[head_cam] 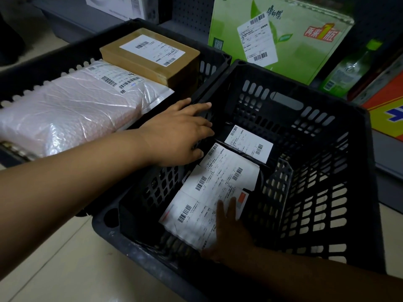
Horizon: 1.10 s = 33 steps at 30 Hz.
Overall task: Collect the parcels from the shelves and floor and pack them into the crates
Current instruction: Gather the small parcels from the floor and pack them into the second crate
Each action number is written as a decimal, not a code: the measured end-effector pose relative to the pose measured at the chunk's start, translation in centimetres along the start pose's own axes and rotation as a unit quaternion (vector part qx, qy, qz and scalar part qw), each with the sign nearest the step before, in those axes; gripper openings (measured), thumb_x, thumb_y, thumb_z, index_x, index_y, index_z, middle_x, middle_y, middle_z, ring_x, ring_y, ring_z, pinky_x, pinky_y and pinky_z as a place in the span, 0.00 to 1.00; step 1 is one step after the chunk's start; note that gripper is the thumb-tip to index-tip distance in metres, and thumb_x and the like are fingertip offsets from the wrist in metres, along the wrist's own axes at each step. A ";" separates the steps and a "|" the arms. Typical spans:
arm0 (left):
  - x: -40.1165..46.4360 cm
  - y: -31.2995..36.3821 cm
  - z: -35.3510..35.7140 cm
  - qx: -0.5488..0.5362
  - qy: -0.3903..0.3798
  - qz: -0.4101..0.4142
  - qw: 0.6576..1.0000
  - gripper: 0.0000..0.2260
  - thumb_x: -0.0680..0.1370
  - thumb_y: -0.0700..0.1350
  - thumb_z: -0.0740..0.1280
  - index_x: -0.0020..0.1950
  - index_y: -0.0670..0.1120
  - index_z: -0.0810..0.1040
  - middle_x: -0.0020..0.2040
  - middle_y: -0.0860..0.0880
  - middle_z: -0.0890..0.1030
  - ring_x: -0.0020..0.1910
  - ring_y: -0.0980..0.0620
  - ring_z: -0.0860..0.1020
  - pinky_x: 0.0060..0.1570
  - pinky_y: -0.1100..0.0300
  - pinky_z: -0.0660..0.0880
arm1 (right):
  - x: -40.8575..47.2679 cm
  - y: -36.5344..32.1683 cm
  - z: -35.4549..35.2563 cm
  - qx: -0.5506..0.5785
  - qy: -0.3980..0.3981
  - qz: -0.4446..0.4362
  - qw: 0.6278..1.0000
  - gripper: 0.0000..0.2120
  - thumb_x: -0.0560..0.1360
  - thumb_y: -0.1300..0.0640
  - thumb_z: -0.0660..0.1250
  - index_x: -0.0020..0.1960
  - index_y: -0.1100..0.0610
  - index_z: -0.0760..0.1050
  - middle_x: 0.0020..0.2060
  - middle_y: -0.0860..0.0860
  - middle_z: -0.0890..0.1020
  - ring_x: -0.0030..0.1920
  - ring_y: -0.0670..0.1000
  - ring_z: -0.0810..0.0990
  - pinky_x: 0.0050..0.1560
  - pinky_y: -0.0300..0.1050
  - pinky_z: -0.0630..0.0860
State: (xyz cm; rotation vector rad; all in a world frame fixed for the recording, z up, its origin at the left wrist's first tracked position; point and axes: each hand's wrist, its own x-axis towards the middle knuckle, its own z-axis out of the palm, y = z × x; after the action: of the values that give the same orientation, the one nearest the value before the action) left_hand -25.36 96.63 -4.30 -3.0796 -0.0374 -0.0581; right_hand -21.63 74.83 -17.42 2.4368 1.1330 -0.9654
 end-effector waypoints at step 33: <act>4.7 8.5 9.5 0.184 -0.419 0.130 0.880 0.53 0.69 0.57 0.73 0.76 0.47 0.34 0.76 0.40 0.37 0.75 0.40 0.39 0.69 0.33 0.42 | 7.2 5.3 -5.8 0.523 0.171 0.181 0.815 0.33 0.74 0.66 0.61 0.74 0.57 0.50 0.68 0.61 0.63 0.64 0.62 0.69 0.59 0.59 0.74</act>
State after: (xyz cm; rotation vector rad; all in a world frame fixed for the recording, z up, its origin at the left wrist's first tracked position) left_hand -20.10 88.89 -14.13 -2.4564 0.2870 1.1362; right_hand -11.59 78.38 -18.19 3.6078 0.0672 -1.2472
